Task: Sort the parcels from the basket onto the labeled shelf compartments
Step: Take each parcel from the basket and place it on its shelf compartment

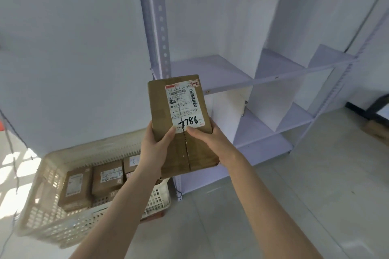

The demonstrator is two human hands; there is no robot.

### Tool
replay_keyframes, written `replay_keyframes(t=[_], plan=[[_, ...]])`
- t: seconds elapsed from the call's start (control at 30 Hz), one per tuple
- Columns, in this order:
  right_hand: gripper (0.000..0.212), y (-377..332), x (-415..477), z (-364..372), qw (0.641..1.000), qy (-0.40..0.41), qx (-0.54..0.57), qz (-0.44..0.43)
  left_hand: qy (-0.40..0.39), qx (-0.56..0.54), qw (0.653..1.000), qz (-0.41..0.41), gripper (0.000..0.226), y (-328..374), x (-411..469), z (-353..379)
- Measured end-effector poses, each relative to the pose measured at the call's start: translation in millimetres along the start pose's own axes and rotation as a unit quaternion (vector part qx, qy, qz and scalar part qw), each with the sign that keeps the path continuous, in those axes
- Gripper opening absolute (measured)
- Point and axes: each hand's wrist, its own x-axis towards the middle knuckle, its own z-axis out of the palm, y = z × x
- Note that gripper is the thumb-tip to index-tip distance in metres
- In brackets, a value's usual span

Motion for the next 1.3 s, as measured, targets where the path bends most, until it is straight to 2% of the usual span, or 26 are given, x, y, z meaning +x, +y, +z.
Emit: replay_keyframes(t=[0.13,0.23,0.4,0.53,0.77,1.0,1.17,1.3], plan=[[0.065,-4,-13,-47,0.999,0.048,0.015,-0.007,-0.058,0.003,0.998,0.008,0.044,1,6,49],[0.057,-8,-21,-85,0.996,0.087,0.027,-0.019,-0.104,0.011,0.994,0.01,0.048,2,14,89],[0.054,-13,-26,-149,0.985,0.162,0.055,-0.034,-0.181,0.033,0.982,0.034,0.042,4,35,165],[0.057,-22,-12,-207,0.972,0.22,0.058,-0.055,-0.241,0.047,0.967,0.068,0.036,10,64,234],[0.063,-66,41,-310,0.958,0.276,0.024,-0.077,-0.299,0.014,0.949,0.1,0.046,32,130,346],[0.06,-99,97,-397,0.956,0.267,-0.043,-0.118,-0.284,0.007,0.943,0.171,0.055,49,184,435],[0.061,-111,147,-454,0.965,0.216,-0.089,-0.122,-0.228,-0.001,0.956,0.184,0.059,44,216,481],[0.059,-120,182,-491,0.974,0.153,-0.1,-0.133,-0.147,0.0,0.969,0.201,0.058,43,229,510]])
